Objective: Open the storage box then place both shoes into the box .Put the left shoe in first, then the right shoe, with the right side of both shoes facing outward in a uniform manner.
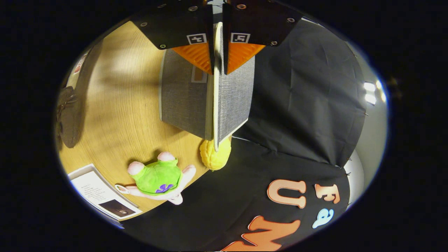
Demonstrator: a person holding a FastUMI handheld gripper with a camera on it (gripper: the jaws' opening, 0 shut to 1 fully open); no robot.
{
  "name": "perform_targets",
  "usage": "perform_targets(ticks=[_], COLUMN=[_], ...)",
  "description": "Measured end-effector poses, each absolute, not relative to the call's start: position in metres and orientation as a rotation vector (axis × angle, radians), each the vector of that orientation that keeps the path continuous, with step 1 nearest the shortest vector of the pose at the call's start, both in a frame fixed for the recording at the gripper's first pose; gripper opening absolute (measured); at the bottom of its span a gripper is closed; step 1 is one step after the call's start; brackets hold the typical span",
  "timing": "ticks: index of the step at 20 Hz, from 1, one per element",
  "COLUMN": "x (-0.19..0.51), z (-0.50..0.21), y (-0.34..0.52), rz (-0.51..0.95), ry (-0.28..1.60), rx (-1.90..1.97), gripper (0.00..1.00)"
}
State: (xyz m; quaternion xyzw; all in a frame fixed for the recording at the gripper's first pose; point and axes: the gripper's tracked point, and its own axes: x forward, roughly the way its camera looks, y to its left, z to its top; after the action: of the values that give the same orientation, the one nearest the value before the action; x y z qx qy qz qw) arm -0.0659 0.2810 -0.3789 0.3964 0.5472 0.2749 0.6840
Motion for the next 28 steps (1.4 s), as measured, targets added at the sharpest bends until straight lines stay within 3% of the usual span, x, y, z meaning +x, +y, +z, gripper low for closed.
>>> perform_targets(ticks=[3, 13, 21, 28], x=[-0.065, -0.053, -0.057, -0.069], z=[-0.36, -0.261, -0.239, -0.245], y=[0.29, 0.357, 0.439, 0.499], rz=[0.651, 0.835, 0.911, 0.894], ry=[1.223, 1.082, 1.103, 1.151], rx=[0.895, 0.938, 0.895, 0.87], gripper=[0.03, 0.05, 0.07, 0.07])
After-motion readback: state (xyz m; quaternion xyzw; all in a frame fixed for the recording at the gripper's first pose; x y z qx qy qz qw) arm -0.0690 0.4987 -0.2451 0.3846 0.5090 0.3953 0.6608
